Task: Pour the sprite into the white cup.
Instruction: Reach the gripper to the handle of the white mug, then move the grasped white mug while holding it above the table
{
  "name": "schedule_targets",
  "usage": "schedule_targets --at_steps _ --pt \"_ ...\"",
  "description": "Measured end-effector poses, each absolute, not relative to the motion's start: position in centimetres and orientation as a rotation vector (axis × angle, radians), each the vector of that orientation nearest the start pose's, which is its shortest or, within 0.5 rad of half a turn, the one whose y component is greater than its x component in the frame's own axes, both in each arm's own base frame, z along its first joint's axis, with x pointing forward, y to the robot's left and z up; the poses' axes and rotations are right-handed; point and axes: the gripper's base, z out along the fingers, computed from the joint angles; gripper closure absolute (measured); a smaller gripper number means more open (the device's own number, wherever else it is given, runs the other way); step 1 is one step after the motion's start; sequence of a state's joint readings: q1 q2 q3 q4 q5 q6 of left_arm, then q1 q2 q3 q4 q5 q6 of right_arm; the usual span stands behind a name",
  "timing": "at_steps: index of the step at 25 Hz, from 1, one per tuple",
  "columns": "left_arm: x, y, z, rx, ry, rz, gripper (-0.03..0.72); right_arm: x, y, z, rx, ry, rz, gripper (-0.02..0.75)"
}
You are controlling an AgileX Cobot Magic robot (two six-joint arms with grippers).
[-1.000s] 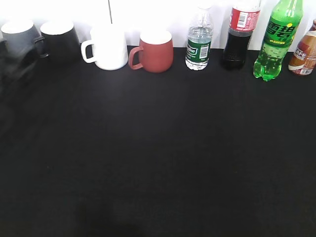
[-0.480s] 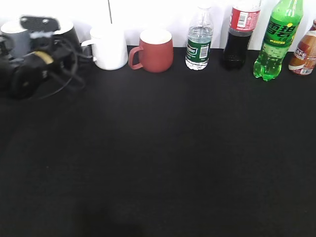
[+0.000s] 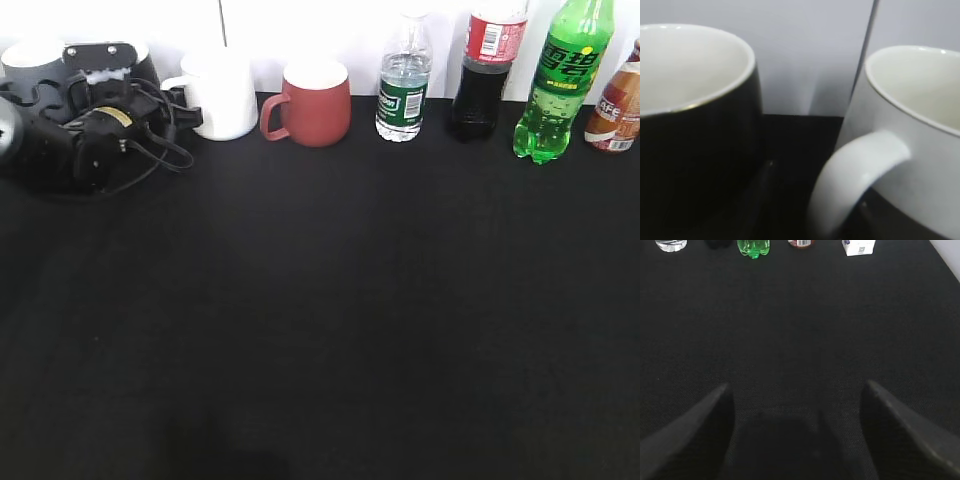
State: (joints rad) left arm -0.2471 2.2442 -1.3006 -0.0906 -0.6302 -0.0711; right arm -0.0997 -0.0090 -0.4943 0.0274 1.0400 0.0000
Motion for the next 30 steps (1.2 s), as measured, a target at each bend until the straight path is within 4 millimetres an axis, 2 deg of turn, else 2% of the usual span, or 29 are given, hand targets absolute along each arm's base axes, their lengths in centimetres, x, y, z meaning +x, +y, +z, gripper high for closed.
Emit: schedule_targets --at_steps 5,11,19,28,30 --pt "47.5 -11.5 11.8 0.069 1.763 -0.232 0.397 -0.5 0.3 27.7 0.1 2.018 -0.031 0.15" --pt "47.6 -11.5 12.0 0.071 1.702 -0.234 0.397 -0.5 0.3 27.7 0.1 2.018 -0.028 0.15" --pt "47.6 -11.8 12.3 0.115 1.66 -0.229 0.618 -0.5 0.3 27.7 0.1 2.018 -0.028 0.15" --pt "47.6 -11.8 13.0 0.128 1.582 -0.232 0.646 -0.5 0.3 27.7 0.1 2.018 -0.028 0.152" --pt "46.9 -11.7 14.2 0.123 1.515 -0.236 0.646 -0.5 0.3 27.7 0.1 2.018 -0.028 0.152"
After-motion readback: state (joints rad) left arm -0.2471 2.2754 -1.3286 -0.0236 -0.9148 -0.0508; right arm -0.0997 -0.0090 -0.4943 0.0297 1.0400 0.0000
